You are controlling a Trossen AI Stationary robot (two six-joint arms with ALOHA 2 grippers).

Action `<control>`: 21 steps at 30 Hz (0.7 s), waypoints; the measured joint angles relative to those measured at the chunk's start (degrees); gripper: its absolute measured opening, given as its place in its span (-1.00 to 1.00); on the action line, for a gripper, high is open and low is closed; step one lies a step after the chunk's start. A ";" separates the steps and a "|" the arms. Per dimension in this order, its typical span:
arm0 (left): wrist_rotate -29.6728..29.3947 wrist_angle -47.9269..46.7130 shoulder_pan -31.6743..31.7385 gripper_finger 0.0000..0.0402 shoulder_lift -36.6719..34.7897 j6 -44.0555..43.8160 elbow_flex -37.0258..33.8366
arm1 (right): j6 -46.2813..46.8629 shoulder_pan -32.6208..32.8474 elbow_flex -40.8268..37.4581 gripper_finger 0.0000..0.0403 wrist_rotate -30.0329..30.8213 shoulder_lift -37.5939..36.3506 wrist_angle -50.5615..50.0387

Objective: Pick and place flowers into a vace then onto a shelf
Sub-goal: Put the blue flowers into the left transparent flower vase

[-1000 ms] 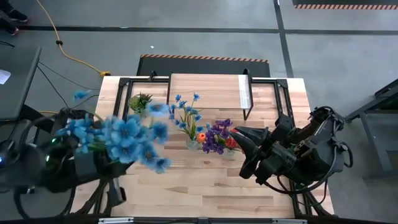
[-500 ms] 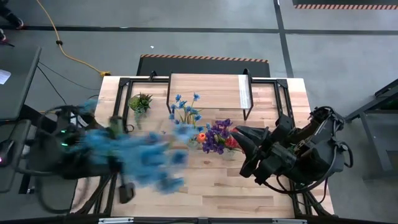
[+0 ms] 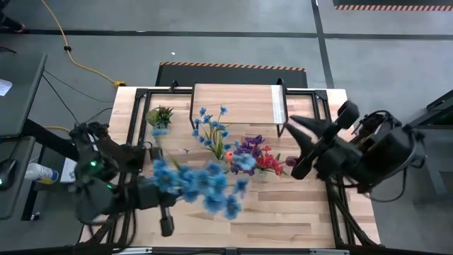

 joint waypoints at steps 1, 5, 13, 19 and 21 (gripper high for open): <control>-0.06 -0.02 0.02 -0.80 0.00 -0.91 -1.12 | 0.01 0.13 0.00 -0.59 0.01 -0.41 0.01; -3.13 -0.04 0.02 -0.80 0.02 -5.52 -6.72 | 1.38 0.19 0.02 -0.59 0.04 -1.22 -0.08; -11.04 0.04 -0.43 -0.80 -1.47 -19.04 -18.29 | 1.09 0.19 0.02 -0.59 0.22 -1.36 -0.66; -18.20 -0.70 -1.63 -0.80 -3.75 -29.83 -28.50 | 1.09 0.19 0.02 -0.59 0.22 -1.36 -1.27; -21.51 -0.66 -1.97 -0.80 -4.80 -32.61 -31.48 | 1.09 0.19 0.02 -0.59 0.22 -1.36 -1.52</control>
